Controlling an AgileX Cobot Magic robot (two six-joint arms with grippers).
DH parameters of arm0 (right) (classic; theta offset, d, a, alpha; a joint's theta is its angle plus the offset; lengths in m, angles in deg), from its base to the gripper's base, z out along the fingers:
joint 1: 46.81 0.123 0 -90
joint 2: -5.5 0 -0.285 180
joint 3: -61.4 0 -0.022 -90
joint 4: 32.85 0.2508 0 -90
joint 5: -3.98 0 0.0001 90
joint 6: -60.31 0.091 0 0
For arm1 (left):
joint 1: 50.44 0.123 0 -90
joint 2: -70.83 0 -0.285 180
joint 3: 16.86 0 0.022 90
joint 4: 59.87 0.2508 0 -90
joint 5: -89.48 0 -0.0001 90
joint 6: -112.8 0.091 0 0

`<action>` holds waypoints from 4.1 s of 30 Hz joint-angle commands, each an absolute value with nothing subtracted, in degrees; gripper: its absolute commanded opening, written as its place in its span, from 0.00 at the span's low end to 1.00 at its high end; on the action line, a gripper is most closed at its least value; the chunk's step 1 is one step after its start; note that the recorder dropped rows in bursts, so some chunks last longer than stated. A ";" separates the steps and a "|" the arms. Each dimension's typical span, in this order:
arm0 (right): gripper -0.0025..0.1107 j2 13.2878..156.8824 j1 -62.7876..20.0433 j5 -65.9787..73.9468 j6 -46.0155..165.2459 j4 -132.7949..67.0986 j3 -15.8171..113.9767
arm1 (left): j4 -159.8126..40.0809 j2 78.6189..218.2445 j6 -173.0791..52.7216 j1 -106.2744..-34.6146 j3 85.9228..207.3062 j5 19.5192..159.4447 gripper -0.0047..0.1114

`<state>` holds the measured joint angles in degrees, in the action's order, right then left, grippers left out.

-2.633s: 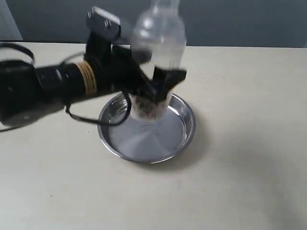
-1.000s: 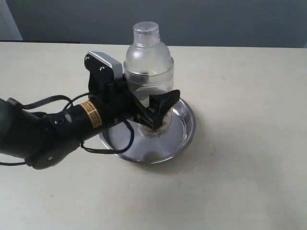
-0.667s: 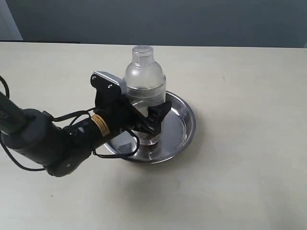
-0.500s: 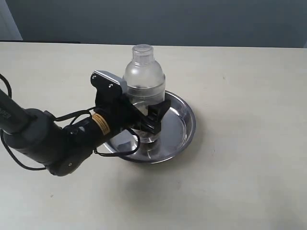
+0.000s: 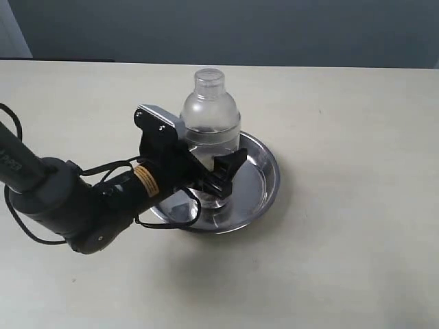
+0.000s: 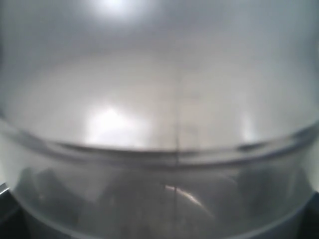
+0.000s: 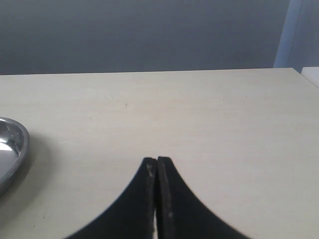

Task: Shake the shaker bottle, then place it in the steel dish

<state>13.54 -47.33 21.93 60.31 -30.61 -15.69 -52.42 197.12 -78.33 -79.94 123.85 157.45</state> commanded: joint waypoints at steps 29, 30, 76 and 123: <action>0.02 13.29 -47.32 21.47 60.31 -30.65 -15.82 | -43.60 197.26 -78.88 -77.90 124.13 158.43 0.95; 0.02 13.29 -47.32 21.47 60.31 -30.65 -15.82 | -43.47 197.26 -78.88 -77.90 124.13 158.43 0.95; 0.02 13.29 -47.32 21.47 60.31 -30.65 -15.82 | -41.86 180.71 -78.55 -77.35 124.13 150.86 0.94; 0.02 13.29 -47.32 21.47 60.31 -30.65 -15.82 | -55.26 100.30 -69.61 -61.90 102.92 88.89 0.04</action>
